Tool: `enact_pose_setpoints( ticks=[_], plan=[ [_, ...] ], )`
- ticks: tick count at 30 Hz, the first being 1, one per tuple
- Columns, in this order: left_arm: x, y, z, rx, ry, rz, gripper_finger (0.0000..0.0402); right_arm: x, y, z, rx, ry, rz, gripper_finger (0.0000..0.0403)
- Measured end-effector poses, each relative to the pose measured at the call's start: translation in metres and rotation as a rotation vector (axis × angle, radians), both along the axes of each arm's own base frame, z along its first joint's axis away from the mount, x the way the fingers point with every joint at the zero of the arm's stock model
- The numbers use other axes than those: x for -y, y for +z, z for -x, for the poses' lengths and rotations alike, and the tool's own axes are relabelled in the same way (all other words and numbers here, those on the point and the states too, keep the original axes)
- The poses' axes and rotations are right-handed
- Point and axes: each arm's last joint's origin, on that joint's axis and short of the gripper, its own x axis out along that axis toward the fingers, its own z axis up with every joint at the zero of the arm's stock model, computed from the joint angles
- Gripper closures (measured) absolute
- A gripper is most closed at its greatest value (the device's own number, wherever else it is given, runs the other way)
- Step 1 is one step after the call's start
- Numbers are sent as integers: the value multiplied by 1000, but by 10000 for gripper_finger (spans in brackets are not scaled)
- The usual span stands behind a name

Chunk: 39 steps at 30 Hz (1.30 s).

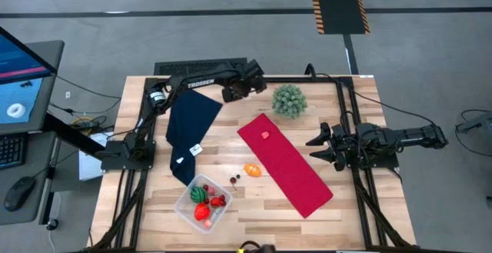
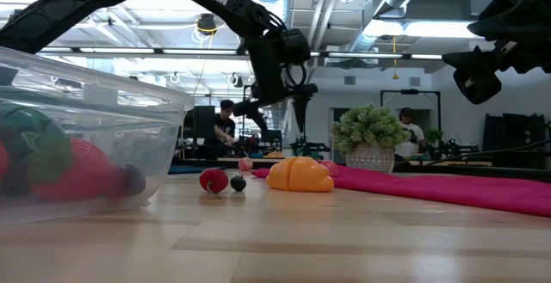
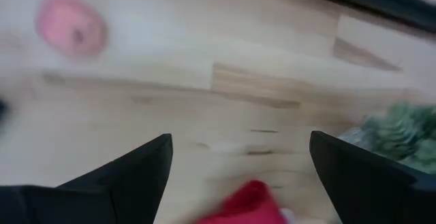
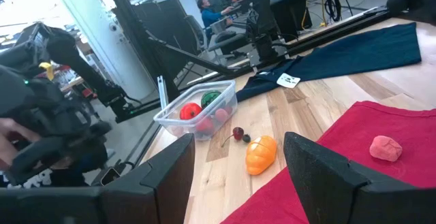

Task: Pick and placing Produce into tupperware
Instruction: Put the peach into the transparent bin

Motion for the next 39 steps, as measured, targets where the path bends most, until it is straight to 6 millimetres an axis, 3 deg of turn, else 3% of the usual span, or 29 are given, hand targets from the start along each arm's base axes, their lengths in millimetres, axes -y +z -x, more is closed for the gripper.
enact_pose_setpoints(
  ticks=[3, 9, 15, 23, 28, 39],
  plan=[
    [4, 0, -3, 56, 163, 66, 65, 0, 0, 0, 0, 0, 0, 154],
    [24, -4, 1, -29, 404, 131, 65, 0, 0, 0, 0, 0, 0, 154],
    [31, -7, 8, -99, 518, 220, 65, 0, 0, 0, 0, 0, 0, 154],
    [31, -8, 12, -126, 515, 278, 65, 0, 0, 0, 0, 0, 0, 154],
    [29, -7, 13, -143, 501, 217, 65, 0, 0, 0, 0, 0, 0, 154],
    [-8, -7, 32, -166, 472, 144, 75, 0, 0, 0, 0, 0, 0, 154]
  ],
)
